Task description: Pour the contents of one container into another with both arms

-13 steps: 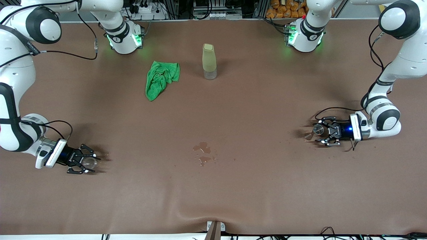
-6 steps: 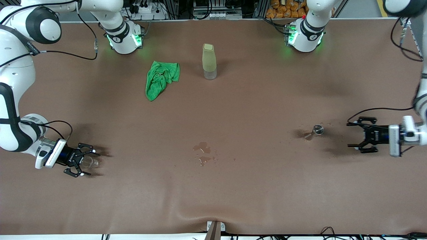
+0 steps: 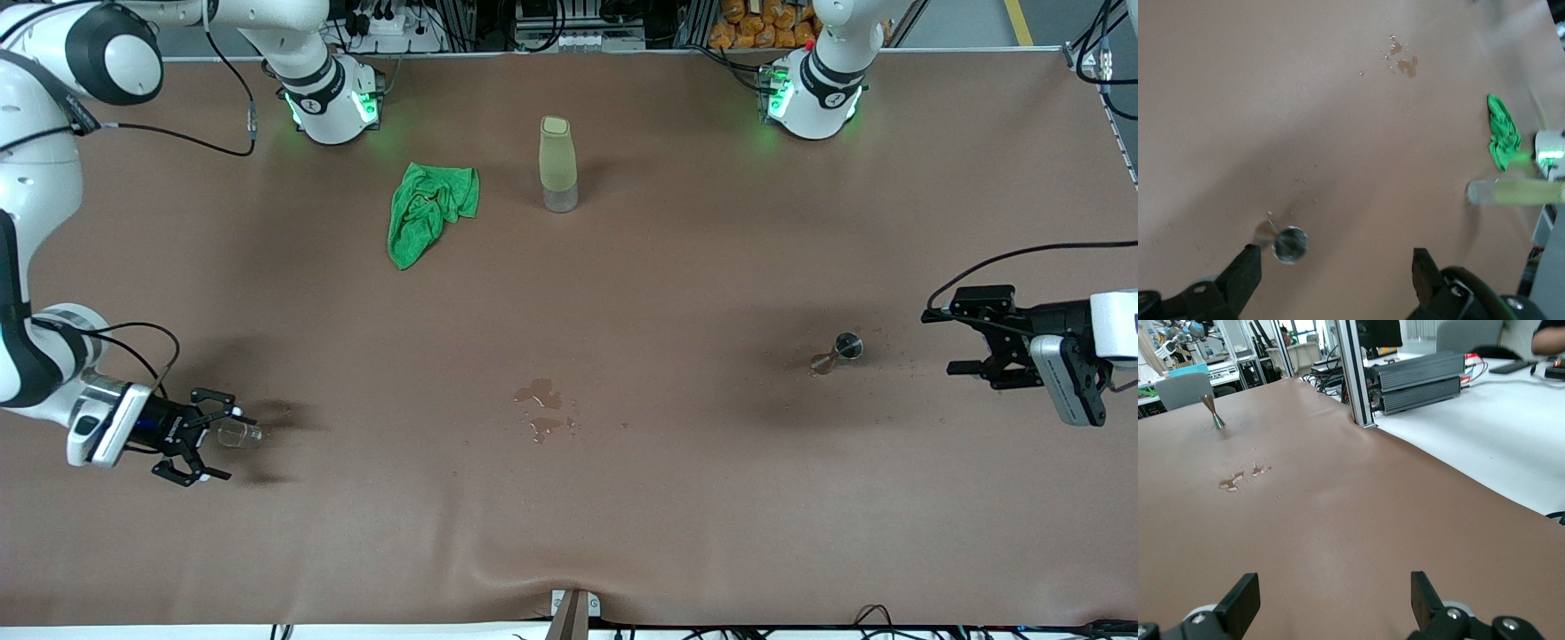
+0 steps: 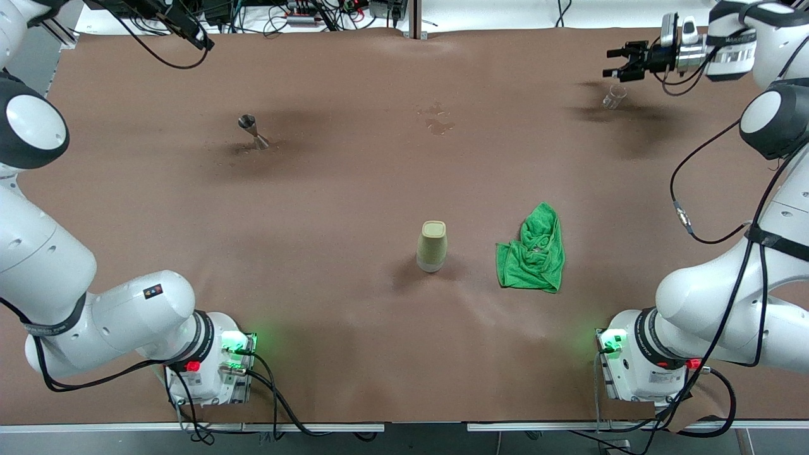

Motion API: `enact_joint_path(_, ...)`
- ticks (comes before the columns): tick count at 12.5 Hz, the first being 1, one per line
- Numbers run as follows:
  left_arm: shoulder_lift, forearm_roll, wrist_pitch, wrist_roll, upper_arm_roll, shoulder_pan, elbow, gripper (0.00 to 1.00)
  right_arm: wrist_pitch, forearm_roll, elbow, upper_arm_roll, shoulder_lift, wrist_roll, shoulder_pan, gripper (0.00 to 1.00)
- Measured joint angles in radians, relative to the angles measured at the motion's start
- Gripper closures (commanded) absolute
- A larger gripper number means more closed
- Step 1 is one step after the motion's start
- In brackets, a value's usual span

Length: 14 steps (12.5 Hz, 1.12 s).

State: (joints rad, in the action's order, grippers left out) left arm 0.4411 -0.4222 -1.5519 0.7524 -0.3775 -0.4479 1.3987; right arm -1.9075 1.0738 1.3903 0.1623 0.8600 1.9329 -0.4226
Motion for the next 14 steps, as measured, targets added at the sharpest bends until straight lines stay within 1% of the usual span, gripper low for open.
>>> enact_joint_path(2,-0.042,0.014,0.043,-0.172,0.000,0.013,-0.010,0.00,0.001,-0.122,-0.011,0.009,-0.078,-0.218,0.010,0.00)
enact_joint_path(4,-0.090,0.031,0.052,-0.326,0.000,0.031,-0.021,0.00,0.009,-0.258,-0.013,0.014,-0.194,-0.428,0.030,0.00)
enact_joint_path(5,-0.116,0.075,0.055,-0.383,-0.001,0.048,-0.025,0.00,0.017,-0.343,-0.006,0.015,-0.259,-0.541,0.048,0.00)
enact_joint_path(6,-0.143,0.144,0.059,-0.420,-0.001,0.075,-0.030,0.00,0.029,-0.418,0.009,0.015,-0.321,-0.643,0.063,0.00)
enact_joint_path(7,-0.173,0.247,0.060,-0.441,0.003,0.124,-0.032,0.00,0.043,-0.478,0.026,0.015,-0.371,-0.719,0.076,0.00)
enact_joint_path(8,-0.201,0.356,0.062,-0.452,0.015,0.188,-0.033,0.00,0.050,-0.533,0.042,0.015,-0.410,-0.776,0.086,0.00)
enact_joint_path(9,-0.228,0.438,0.069,-0.468,0.037,0.254,-0.032,0.00,0.059,-0.605,0.058,0.015,-0.444,-0.837,0.093,0.00)
enact_joint_path(10,-0.251,0.474,0.084,-0.482,0.070,0.304,-0.031,0.00,0.067,-0.679,0.079,0.015,-0.482,-0.903,0.100,0.00)
enact_joint_path(11,-0.270,0.486,0.093,-0.484,0.135,0.350,-0.028,0.00,0.080,-0.735,0.103,0.014,-0.526,-0.963,0.106,0.00)
enact_joint_path(12,-0.283,0.486,0.095,-0.482,0.224,0.392,-0.026,0.00,0.099,-0.774,0.123,0.014,-0.574,-1.019,0.115,0.00)
enact_joint_path(13,-0.291,0.486,0.096,-0.476,0.301,0.423,-0.025,0.00,0.121,-0.810,0.134,0.004,-0.617,-1.074,0.133,0.00)
enact_joint_path(14,-0.299,0.486,0.096,-0.475,0.347,0.439,-0.023,0.00,0.141,-0.838,0.143,-0.030,-0.657,-1.124,0.175,0.00)
